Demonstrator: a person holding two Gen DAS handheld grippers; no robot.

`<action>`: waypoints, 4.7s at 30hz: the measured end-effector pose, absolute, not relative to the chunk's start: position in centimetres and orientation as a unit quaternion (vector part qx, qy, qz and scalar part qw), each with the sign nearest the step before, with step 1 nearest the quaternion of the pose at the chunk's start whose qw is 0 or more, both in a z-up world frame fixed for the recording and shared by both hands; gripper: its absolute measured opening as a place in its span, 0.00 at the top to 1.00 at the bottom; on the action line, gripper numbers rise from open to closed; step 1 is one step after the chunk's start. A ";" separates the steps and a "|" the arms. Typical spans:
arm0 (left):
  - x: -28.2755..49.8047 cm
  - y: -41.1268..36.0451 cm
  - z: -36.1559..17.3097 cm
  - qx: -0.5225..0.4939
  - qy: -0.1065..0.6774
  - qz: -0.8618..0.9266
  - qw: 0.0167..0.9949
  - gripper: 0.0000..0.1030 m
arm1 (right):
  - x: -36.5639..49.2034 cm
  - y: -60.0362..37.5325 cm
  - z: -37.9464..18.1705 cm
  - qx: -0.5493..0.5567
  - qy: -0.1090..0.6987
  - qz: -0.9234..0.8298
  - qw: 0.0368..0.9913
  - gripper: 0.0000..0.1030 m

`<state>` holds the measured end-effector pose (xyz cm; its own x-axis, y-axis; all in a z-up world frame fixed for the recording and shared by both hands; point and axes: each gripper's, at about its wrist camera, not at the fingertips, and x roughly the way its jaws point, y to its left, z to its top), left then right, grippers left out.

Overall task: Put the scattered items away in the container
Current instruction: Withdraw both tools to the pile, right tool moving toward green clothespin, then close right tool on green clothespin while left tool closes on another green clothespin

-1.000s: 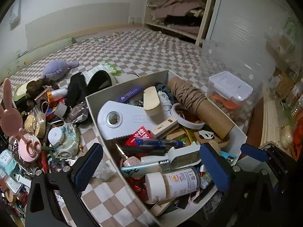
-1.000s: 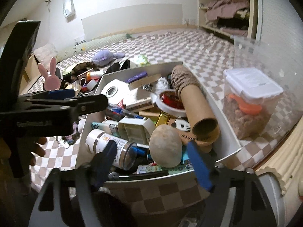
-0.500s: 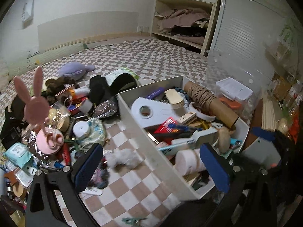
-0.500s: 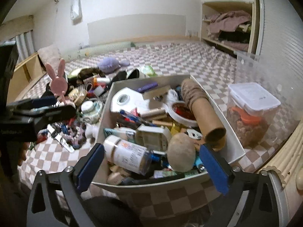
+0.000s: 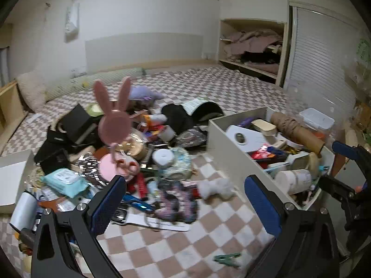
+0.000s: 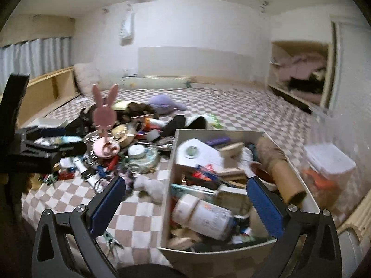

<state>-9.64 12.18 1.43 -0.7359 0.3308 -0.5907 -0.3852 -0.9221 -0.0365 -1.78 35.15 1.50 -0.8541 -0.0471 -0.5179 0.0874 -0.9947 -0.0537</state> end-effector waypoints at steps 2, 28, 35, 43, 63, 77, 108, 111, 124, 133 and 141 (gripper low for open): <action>-9.7 11.0 1.0 -0.309 0.041 0.932 0.186 0.00 | -2.0 33.8 1.2 0.277 0.054 -0.958 0.051 0.00; -10.9 -0.8 -7.2 -0.382 0.016 0.918 0.102 0.00 | -5.1 24.3 -6.9 0.417 0.101 -0.887 0.172 0.00; -10.9 -2.7 -9.4 -0.415 0.023 0.903 0.105 0.00 | -5.8 22.7 -8.9 0.479 0.177 -0.839 0.190 0.00; -10.6 -5.0 -10.4 -0.426 -0.035 0.900 0.084 0.01 | -5.3 20.8 -11.9 0.524 0.267 -0.773 0.239 0.24; -11.0 -6.4 -11.6 -0.451 -0.088 0.885 0.074 0.01 | -7.2 21.3 -14.0 0.593 0.257 -0.719 0.256 0.71; -11.9 -6.9 -12.7 -0.463 -0.110 0.876 0.077 0.03 | -9.4 20.8 -13.2 0.589 0.110 -0.751 0.278 0.76; -13.2 -5.1 -13.4 -0.465 -0.045 0.883 0.054 0.04 | -10.4 21.2 -12.4 0.501 -0.125 -0.794 0.321 0.76; -14.3 -2.7 -14.8 -0.470 0.057 0.881 0.009 0.04 | -10.3 21.2 -12.4 0.502 -0.126 -0.791 0.326 0.76; -13.7 -1.7 -15.6 -0.496 0.026 0.859 0.124 0.04 | -10.3 21.3 -12.6 0.505 -0.144 -0.781 0.339 0.76; -13.0 -1.4 -15.4 -0.497 0.005 0.859 0.121 0.30 | -10.4 21.3 -13.0 0.511 -0.136 -0.784 0.326 0.76; -12.8 -1.7 -15.3 -0.494 0.004 0.863 0.103 0.41 | -10.6 21.1 -13.4 0.518 -0.120 -0.789 0.306 0.76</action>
